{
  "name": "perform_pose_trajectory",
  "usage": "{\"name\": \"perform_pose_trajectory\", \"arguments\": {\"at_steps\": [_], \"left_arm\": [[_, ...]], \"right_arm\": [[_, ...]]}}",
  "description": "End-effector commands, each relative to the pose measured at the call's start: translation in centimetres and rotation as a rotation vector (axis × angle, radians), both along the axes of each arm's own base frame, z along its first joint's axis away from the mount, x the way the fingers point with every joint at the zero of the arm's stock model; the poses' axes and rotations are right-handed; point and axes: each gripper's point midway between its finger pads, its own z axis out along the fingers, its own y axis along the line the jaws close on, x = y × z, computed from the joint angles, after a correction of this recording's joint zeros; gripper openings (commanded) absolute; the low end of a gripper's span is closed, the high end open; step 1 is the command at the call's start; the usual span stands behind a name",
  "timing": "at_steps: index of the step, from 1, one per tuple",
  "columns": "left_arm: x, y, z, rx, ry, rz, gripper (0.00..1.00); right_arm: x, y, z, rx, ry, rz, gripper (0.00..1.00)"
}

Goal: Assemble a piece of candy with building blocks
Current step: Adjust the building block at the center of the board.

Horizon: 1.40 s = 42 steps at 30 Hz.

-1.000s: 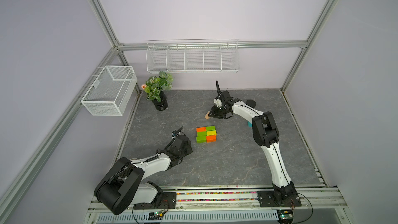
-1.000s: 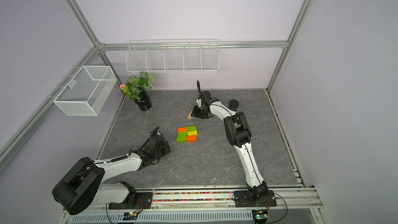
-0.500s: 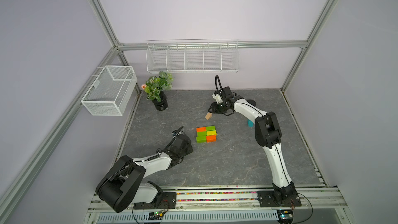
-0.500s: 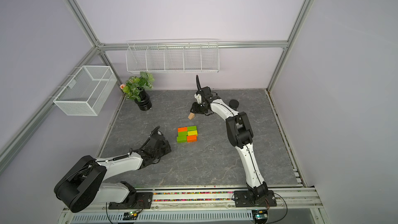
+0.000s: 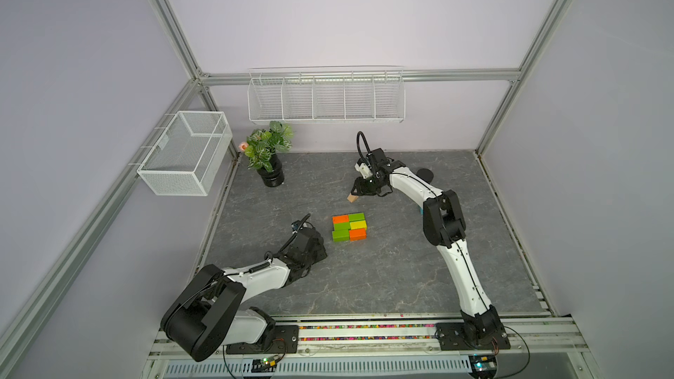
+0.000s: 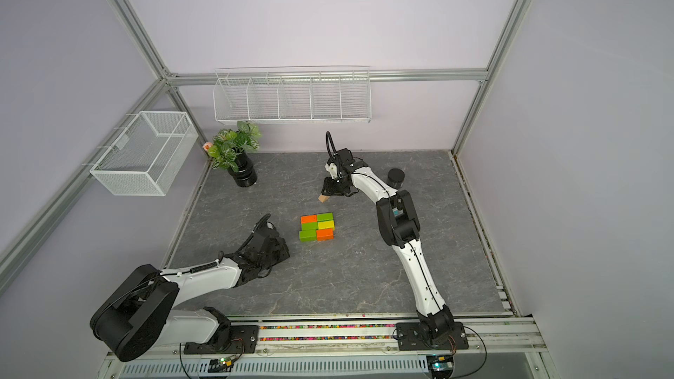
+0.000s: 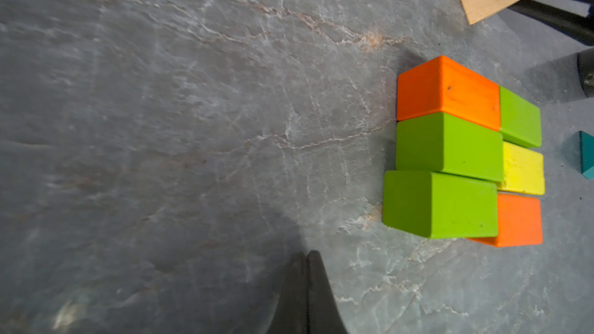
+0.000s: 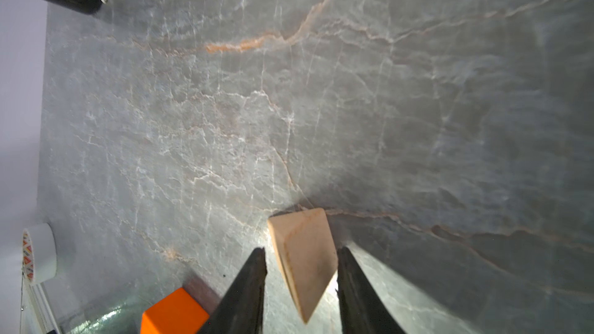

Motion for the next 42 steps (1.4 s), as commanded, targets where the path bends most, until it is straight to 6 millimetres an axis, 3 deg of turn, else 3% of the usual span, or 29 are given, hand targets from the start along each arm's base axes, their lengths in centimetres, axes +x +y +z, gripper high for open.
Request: {"name": "perform_pose_trajectory", "arguments": {"at_steps": [1, 9, 16, 23, 27, 36, 42], "left_arm": [[-4.3, 2.6, -4.4, 0.118, 0.191, -0.012, 0.00], [-4.3, 2.7, -4.5, 0.120, 0.194, -0.011, 0.00], [-4.3, 2.6, -4.8, 0.121, 0.201, -0.012, 0.00], [-4.3, 2.5, -4.9, 0.122, 0.204, -0.018, 0.00], [-4.3, 2.5, -4.9, 0.122, 0.204, -0.019, 0.00], [-4.3, 2.5, -5.0, 0.126, 0.204, -0.023, 0.00], [-4.3, 2.5, -5.1, 0.124, 0.205, -0.022, 0.00]], "right_arm": [[-1.1, 0.1, -1.6, -0.023, 0.032, 0.035, 0.37], [-1.5, -0.4, -3.5, -0.059, 0.059, 0.029, 0.24], [-1.4, -0.3, -3.1, -0.049, 0.060, 0.025, 0.07], [-1.5, -0.1, -0.7, 0.075, 0.125, -0.010, 0.07], [-1.5, 0.2, 0.5, 0.273, 0.229, -0.060, 0.07], [-1.8, -0.1, 0.5, 0.524, 0.405, -0.134, 0.07], [-2.3, -1.7, -0.1, 0.425, 0.424, -0.179, 0.07]]}}
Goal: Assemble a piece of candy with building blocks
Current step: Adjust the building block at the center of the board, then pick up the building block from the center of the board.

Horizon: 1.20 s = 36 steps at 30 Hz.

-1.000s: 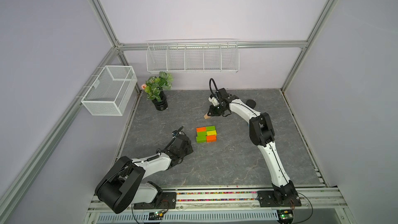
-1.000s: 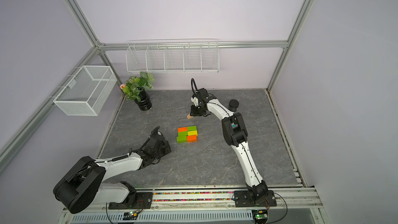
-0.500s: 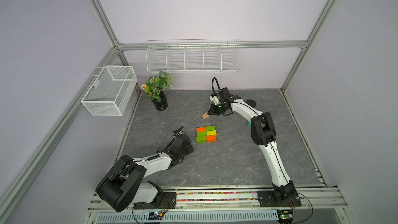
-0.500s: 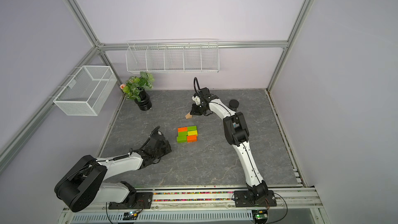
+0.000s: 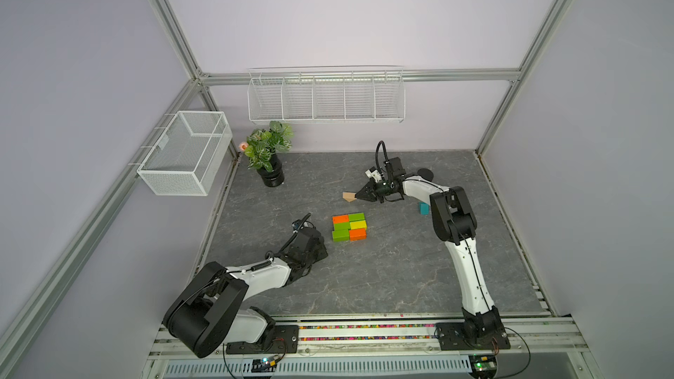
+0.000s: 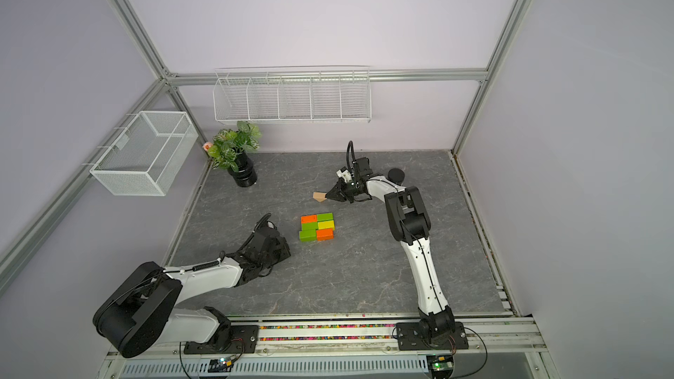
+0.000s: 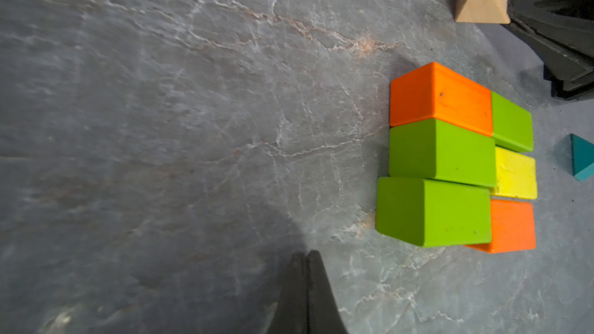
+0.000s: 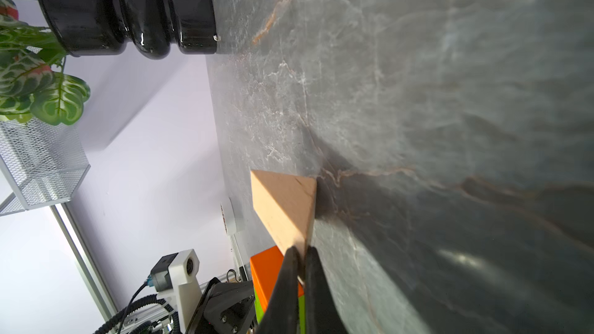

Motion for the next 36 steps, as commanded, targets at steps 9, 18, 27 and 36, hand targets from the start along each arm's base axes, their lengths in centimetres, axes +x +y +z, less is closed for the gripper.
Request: {"name": "perform_pose_trajectory", "arguments": {"at_steps": [9, 18, 27, 36], "left_arm": [[-4.7, 2.7, -5.3, 0.136, 0.225, -0.024, 0.00], [-4.7, 2.7, -5.6, 0.141, 0.236, -0.028, 0.00], [-4.8, 3.3, -4.7, 0.140, 0.202, -0.001, 0.00], [-4.9, 3.2, -4.9, 0.140, 0.209, -0.008, 0.00]], "right_arm": [[-0.7, -4.2, -1.1, -0.197, 0.023, -0.092, 0.19], [-1.4, -1.1, 5.1, -0.338, -0.371, 0.075, 0.35], [-1.6, 3.0, 4.5, -0.520, -0.549, 0.260, 0.41], [0.6, 3.2, 3.6, -0.568, -0.708, 0.448, 0.56]]}}
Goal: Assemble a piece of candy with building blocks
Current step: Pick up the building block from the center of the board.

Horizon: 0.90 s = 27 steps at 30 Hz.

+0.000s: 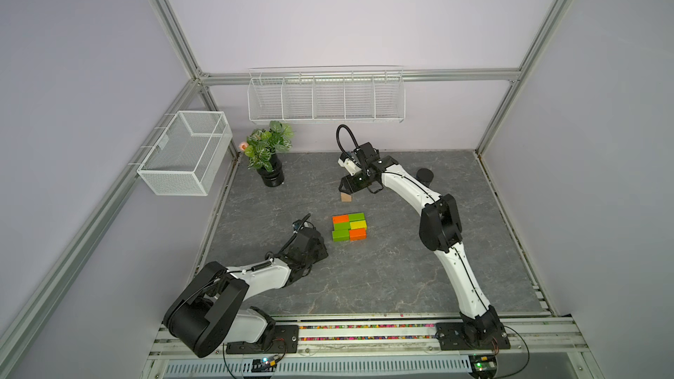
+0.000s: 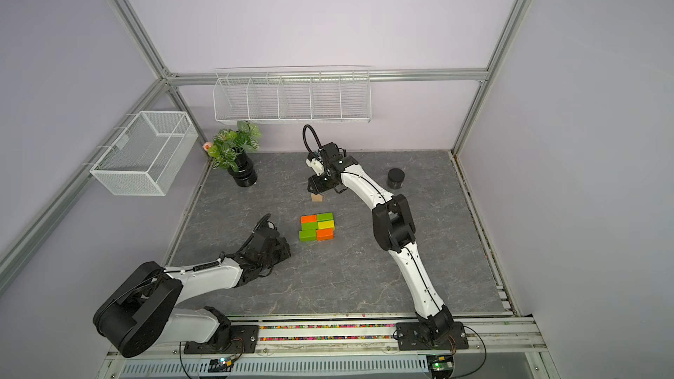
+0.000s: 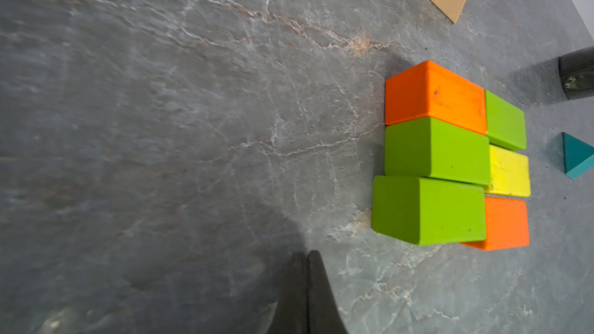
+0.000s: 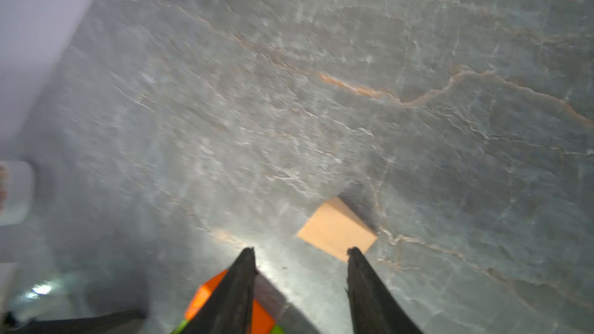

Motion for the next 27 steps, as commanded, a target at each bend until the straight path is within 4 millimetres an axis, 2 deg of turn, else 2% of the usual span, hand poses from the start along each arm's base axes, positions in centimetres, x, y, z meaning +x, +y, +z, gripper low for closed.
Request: {"name": "perform_pose_trajectory", "arguments": {"at_steps": [1, 7, 13, 21, 27], "left_arm": [[-4.9, 3.4, -4.9, 0.149, 0.216, -0.005, 0.00], [-5.0, 3.5, -4.9, 0.150, 0.215, 0.000, 0.00], [-5.1, 3.5, -5.0, 0.152, 0.219, -0.001, 0.00], [-5.1, 3.4, -5.2, 0.150, 0.228, -0.005, 0.00], [-5.1, 3.3, -5.3, 0.149, 0.232, -0.007, 0.00]], "right_arm": [[-0.3, -1.3, -1.0, -0.091, -0.027, 0.117, 0.60], [-1.8, -0.1, -1.0, -0.052, -0.008, 0.281, 0.64], [-2.5, -0.1, -1.9, -0.054, 0.009, 0.336, 0.65], [-1.6, -0.5, -3.3, -0.107, -0.006, 0.320, 0.67], [-1.1, -0.1, -3.8, -0.120, -0.036, 0.316, 0.80]]}}
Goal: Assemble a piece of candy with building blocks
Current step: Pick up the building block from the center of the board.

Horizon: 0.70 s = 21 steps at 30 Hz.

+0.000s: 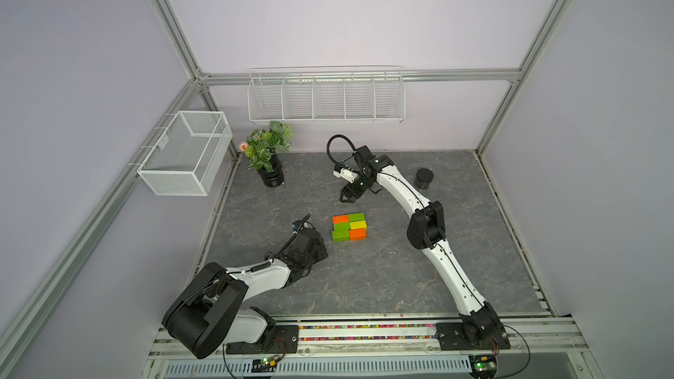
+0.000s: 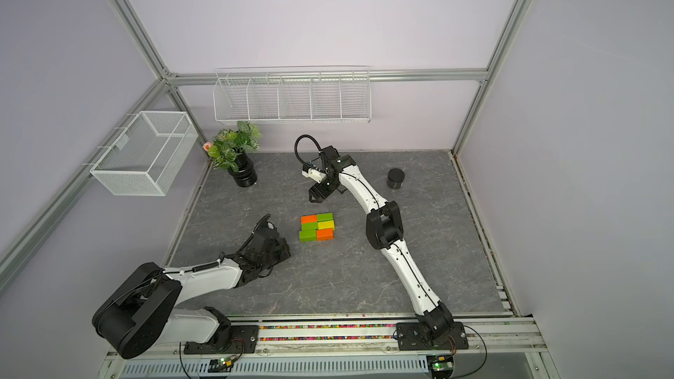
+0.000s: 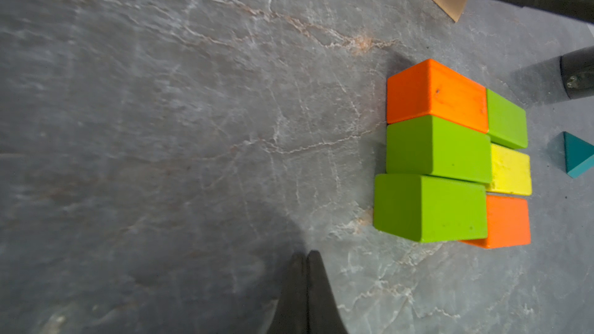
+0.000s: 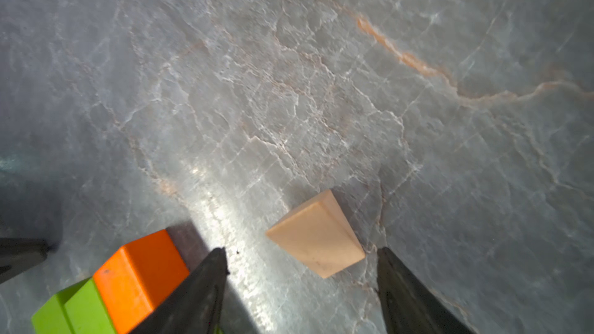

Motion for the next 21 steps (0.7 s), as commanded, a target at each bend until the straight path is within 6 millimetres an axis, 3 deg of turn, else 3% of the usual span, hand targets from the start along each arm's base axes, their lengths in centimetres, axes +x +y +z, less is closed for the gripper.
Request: {"name": "perform_pose_trajectory", "arguments": {"at_steps": [1, 12, 18, 21], "left_arm": [[-5.0, 3.2, -5.3, 0.149, 0.231, -0.008, 0.00], [-5.0, 3.1, -5.4, 0.146, 0.238, -0.013, 0.00], [-5.0, 3.0, -5.4, 0.147, 0.238, -0.016, 0.00], [-5.0, 3.0, -5.5, 0.147, 0.241, -0.019, 0.00]], "right_arm": [[-0.2, 0.3, -0.2, -0.011, -0.014, 0.020, 0.82], [-0.4, 1.8, -1.4, 0.013, -0.032, 0.071, 0.87], [-0.8, 1.6, -2.5, -0.008, -0.009, 0.072, 0.66], [-0.6, 1.3, -2.8, -0.022, -0.008, 0.052, 0.51]]}}
